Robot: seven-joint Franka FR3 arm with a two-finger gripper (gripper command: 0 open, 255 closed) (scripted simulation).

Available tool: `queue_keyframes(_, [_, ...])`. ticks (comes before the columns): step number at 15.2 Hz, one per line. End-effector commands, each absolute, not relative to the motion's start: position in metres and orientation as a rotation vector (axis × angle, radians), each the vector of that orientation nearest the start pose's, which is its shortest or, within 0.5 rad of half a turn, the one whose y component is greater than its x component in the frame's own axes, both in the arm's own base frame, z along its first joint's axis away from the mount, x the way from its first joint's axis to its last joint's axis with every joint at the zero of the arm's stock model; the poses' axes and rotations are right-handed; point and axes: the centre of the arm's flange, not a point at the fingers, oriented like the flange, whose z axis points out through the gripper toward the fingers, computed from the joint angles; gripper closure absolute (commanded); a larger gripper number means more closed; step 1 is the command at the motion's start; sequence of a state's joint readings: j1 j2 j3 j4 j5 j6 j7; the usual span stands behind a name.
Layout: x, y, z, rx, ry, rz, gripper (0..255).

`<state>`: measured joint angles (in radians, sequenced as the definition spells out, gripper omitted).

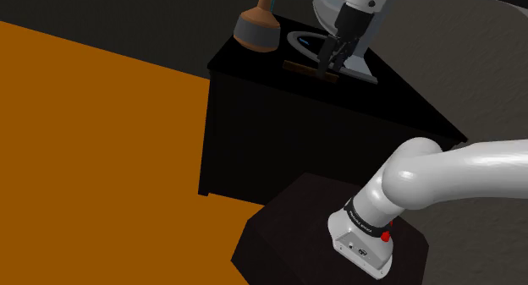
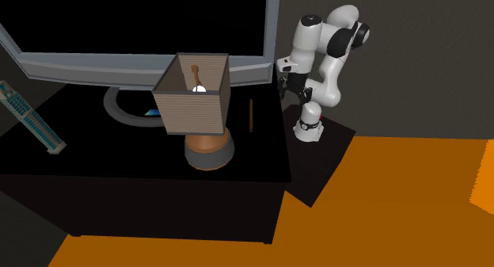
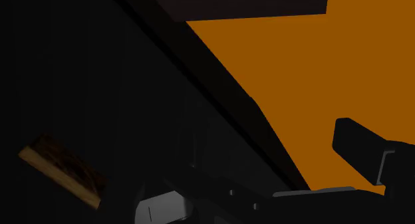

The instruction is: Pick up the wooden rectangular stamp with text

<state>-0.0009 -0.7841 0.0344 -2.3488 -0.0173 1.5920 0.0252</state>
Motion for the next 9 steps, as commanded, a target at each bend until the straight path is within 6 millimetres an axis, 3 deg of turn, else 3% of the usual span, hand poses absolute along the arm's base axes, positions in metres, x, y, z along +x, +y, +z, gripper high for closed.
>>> queue_keyframes(1, [0.310, 0.012, 0.595, -3.182, 0.002, -0.045, 0])
queue_keyframes(9, [0.368, -0.078, 0.577, -3.111, -0.626, 0.016, 0])
